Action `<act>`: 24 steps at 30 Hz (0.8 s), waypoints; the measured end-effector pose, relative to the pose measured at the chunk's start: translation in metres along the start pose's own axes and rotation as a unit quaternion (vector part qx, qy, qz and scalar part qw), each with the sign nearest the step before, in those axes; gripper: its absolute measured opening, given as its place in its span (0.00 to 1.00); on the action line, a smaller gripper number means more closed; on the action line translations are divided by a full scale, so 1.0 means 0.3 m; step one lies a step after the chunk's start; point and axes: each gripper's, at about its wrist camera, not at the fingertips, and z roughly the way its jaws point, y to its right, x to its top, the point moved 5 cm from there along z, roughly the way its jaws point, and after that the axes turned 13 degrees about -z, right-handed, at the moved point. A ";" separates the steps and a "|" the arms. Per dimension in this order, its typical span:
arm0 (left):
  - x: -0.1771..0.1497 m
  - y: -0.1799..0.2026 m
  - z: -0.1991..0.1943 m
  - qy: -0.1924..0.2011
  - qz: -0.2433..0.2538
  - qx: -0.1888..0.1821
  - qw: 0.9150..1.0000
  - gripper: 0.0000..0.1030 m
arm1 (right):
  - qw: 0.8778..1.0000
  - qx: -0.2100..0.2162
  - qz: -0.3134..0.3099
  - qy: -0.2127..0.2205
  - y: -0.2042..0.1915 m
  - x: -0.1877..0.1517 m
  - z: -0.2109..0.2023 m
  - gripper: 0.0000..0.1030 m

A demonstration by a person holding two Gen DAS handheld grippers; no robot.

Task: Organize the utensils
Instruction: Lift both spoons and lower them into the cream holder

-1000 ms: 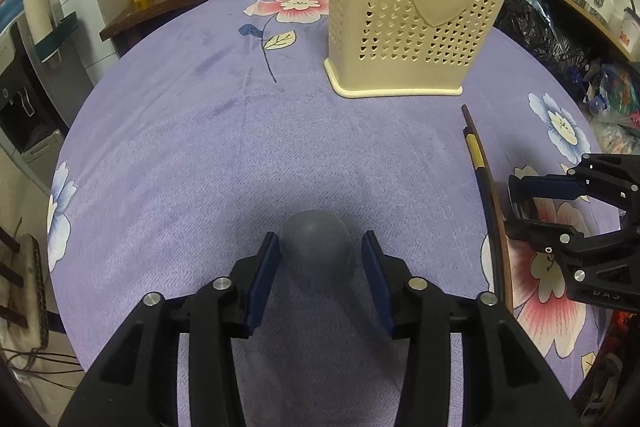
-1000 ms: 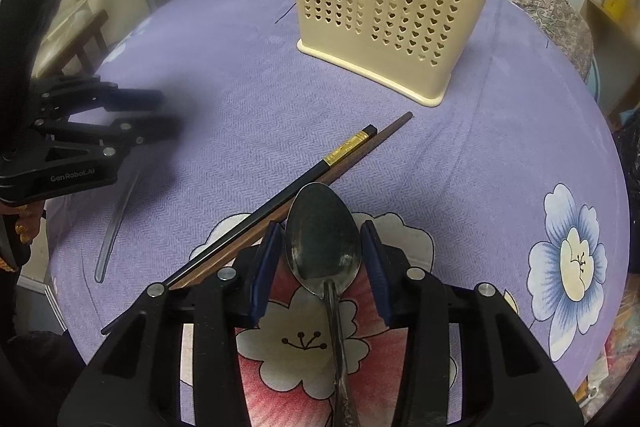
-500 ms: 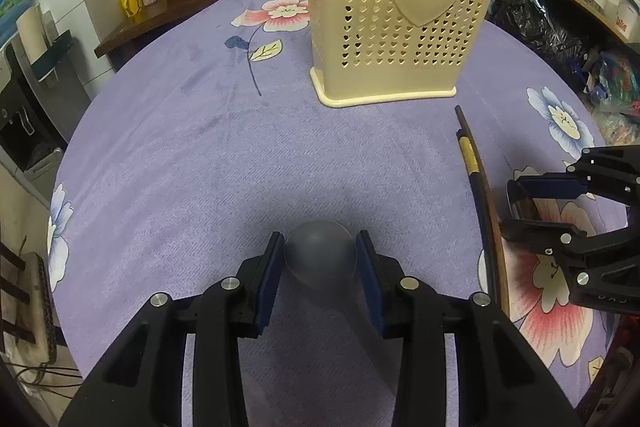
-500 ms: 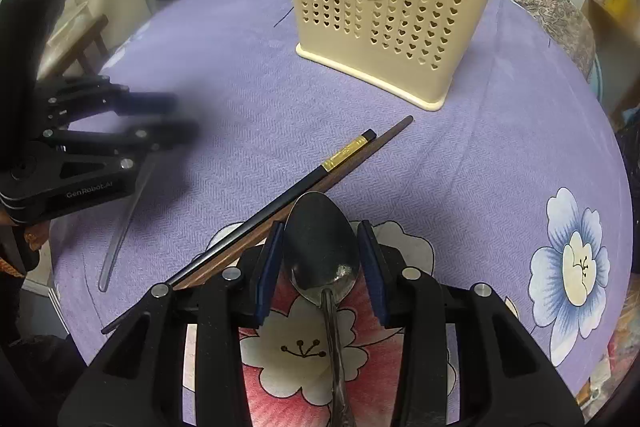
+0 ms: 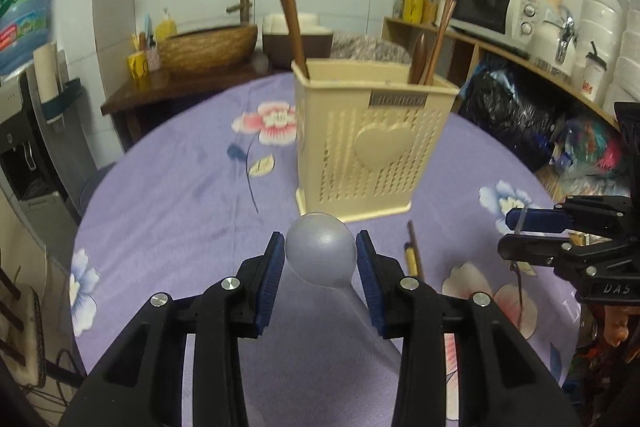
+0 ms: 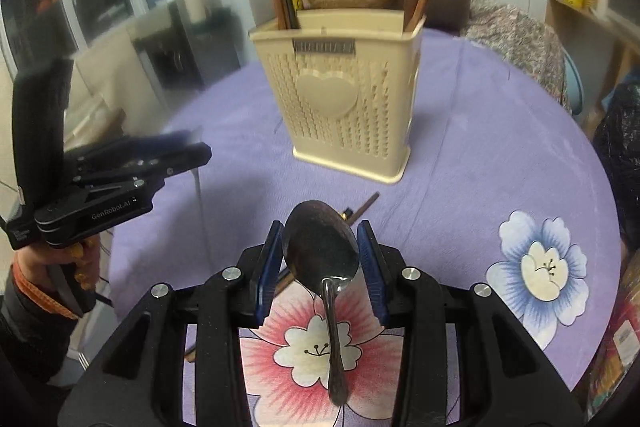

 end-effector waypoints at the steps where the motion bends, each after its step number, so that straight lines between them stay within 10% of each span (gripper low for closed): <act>1: 0.010 0.006 -0.009 0.007 0.003 0.000 1.000 0.36 | 1.000 -0.003 0.003 0.009 0.005 0.007 -0.022 0.37; 24: 0.173 0.018 -0.123 0.081 0.009 -0.015 0.997 0.36 | 0.994 -0.005 0.027 0.103 0.046 0.141 -0.177 0.37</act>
